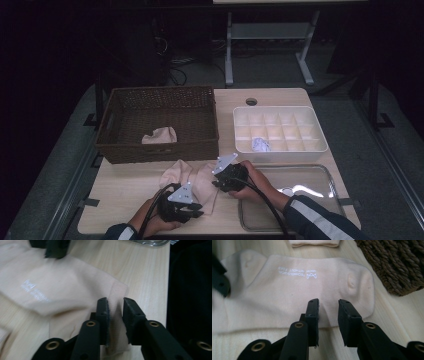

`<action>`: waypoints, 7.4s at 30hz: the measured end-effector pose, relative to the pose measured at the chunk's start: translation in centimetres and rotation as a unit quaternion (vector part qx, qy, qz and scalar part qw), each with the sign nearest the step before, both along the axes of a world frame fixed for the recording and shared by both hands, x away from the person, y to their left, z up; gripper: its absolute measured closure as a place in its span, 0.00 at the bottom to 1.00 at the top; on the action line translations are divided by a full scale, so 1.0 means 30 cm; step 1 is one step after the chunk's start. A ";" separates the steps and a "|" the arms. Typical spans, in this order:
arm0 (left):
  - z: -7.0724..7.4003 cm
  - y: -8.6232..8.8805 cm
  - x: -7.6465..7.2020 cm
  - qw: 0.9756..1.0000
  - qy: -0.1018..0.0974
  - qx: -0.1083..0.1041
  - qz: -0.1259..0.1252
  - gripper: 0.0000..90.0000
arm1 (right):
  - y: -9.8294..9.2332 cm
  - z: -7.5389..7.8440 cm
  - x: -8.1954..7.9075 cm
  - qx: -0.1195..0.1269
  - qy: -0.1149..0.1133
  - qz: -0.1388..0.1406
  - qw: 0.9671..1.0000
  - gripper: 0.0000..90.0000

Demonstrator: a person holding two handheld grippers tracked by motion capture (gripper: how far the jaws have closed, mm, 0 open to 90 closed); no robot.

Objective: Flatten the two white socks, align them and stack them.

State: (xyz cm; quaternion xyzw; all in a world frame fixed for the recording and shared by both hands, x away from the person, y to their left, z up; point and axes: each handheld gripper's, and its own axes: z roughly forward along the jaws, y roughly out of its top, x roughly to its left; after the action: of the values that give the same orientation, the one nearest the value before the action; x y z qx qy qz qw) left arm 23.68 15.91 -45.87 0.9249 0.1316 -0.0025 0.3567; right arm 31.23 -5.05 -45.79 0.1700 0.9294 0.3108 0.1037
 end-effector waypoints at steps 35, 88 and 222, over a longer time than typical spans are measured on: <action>-0.003 -0.005 0.207 0.996 -0.049 0.026 0.076 0.83 | -0.007 0.017 -0.139 -0.033 0.023 0.114 0.993 0.95; 0.033 0.306 0.105 0.970 -0.059 0.053 0.228 0.56 | -0.060 0.026 -0.015 -0.057 -0.062 0.003 0.996 0.88; 0.014 0.183 0.092 0.990 -0.064 0.028 0.125 0.67 | -0.167 0.108 -0.004 0.044 -0.015 -0.020 0.999 0.88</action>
State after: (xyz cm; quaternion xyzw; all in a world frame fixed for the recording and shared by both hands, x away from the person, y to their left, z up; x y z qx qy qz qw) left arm 26.45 21.41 -45.47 0.9091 0.2228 0.1046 0.3362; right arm 31.11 -10.05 -42.56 0.1880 0.9095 0.3520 0.1161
